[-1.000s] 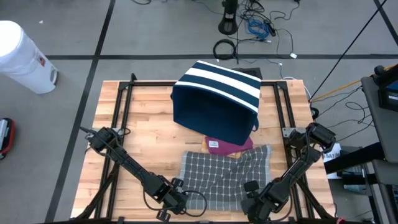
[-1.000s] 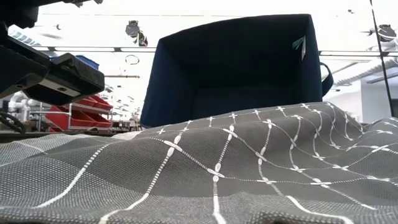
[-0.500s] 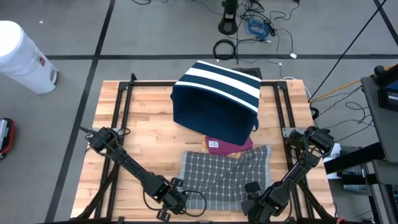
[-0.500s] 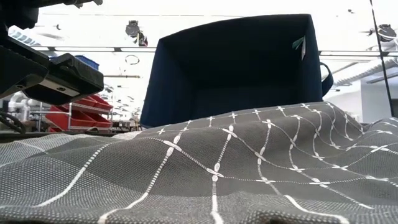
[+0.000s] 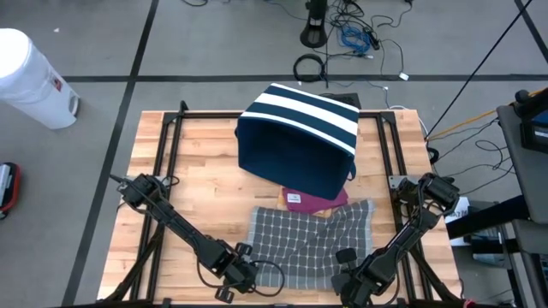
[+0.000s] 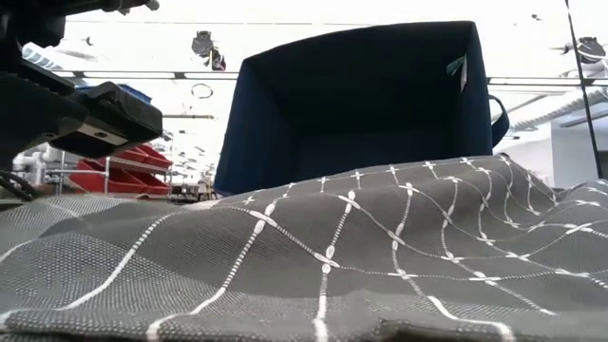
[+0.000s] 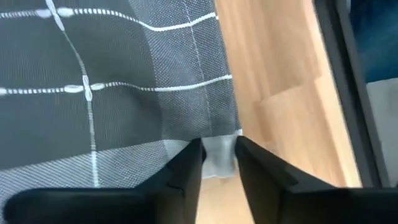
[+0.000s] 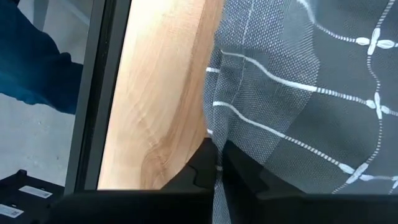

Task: Fold towel
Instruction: Fold the gray towel

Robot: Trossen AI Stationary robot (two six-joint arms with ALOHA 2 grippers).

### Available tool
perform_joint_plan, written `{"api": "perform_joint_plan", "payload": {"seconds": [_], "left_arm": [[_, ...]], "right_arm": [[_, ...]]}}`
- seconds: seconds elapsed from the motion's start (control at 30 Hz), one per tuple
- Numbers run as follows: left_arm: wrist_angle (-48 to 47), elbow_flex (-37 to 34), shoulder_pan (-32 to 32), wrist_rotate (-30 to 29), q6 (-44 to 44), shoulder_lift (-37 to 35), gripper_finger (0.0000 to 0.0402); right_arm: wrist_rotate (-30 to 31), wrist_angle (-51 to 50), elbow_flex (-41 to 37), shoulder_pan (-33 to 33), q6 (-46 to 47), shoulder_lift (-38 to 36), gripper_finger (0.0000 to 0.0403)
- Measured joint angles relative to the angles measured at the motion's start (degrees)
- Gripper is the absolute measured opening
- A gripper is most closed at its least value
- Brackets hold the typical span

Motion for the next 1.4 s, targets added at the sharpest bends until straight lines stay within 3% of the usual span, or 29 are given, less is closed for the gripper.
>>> {"api": "perform_joint_plan", "payload": {"seconds": [0.2, 0.33, 0.53, 0.77, 1.07, 1.17, 1.4], "left_arm": [[-4.2, 0.0, 0.3, -0.2, 0.4, -0.8, 0.0185], [-6.3, -0.3, 1.5, -0.7, 0.1, -3.5, 0.0211], [-6.8, -0.1, 1.0, -10.3, 1.4, -8.6, 0.021], [2.9, 0.1, -2.8, -10.1, 8.0, -6.2, 0.0208], [3.9, 0.0, -3.1, -9.4, 4.2, -1.5, 0.0208], [4.7, 0.1, -2.9, -6.3, 4.0, -0.1, 0.0208], [2.1, 0.2, -1.8, -15.1, 0.2, 0.7, 0.0205]], "right_arm": [[-0.2, 0.0, 0.0, -0.3, -0.4, 0.0, 0.0004], [-0.4, 0.1, 0.0, -0.4, -0.6, 0.1, 0.0004], [-0.6, 0.2, -0.1, -0.6, -0.5, 0.1, 0.0003], [-0.6, 0.2, -0.1, -0.8, -0.5, 0.1, 0.0003], [-0.7, 0.2, -0.1, -1.1, -1.1, 0.1, 0.0003], [-0.7, 0.2, -0.1, -1.1, -1.0, 0.1, 0.0004], [-0.5, 0.5, -0.1, -1.1, -1.0, 0.1, 0.0005]]}}
